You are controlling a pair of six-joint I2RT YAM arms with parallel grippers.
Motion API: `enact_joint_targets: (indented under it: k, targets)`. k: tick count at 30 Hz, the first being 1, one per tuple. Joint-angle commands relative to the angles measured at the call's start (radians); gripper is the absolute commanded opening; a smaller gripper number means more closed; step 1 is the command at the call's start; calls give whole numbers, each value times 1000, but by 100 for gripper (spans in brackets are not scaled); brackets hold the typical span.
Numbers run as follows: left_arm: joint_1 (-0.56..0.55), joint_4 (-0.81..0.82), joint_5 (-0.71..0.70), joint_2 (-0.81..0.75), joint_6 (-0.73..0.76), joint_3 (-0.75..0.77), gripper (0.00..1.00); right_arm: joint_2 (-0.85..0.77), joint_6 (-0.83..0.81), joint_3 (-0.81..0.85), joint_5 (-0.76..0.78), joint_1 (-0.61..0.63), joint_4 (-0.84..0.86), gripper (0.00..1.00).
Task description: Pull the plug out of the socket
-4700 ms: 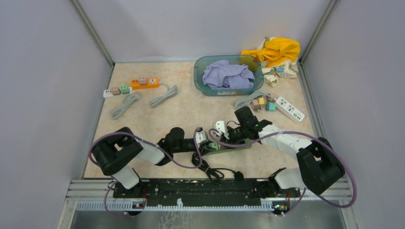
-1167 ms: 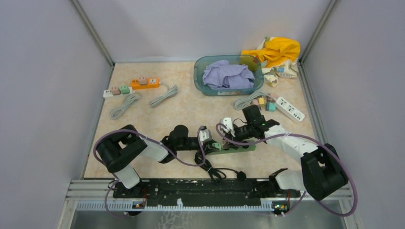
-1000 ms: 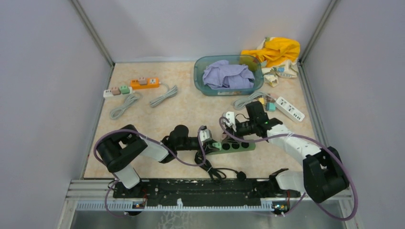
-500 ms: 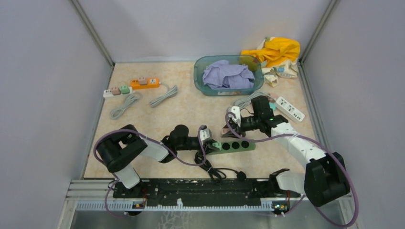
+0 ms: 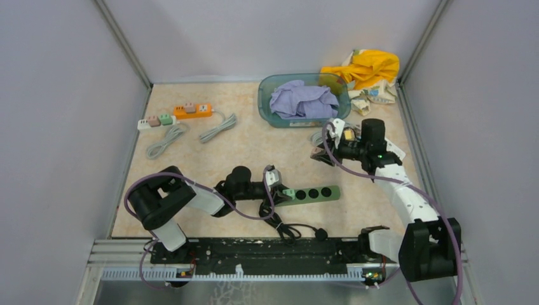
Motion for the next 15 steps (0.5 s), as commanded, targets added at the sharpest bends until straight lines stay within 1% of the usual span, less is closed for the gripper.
enact_joint_targets:
  k: [1, 6, 8, 10, 12, 15]
  targets:
    - [5, -147, -21, 12, -62, -35, 1, -33, 144, 6, 101, -37, 162, 0]
    - [5, -147, -22, 4, -76, -38, 1, -30, 254, -25, 232, -74, 268, 0]
    - [5, -147, -28, -3, -81, -43, 1, -26, 315, -43, 314, -86, 327, 0]
    - [5, -143, -31, -11, -81, -49, 1, -19, 383, -66, 429, -97, 391, 0]
    - [5, -142, -32, -17, -82, -49, 1, -12, 439, -89, 524, -107, 448, 2]
    - [6, -144, -29, -22, -84, -49, 1, 6, 512, -112, 689, -112, 524, 9]
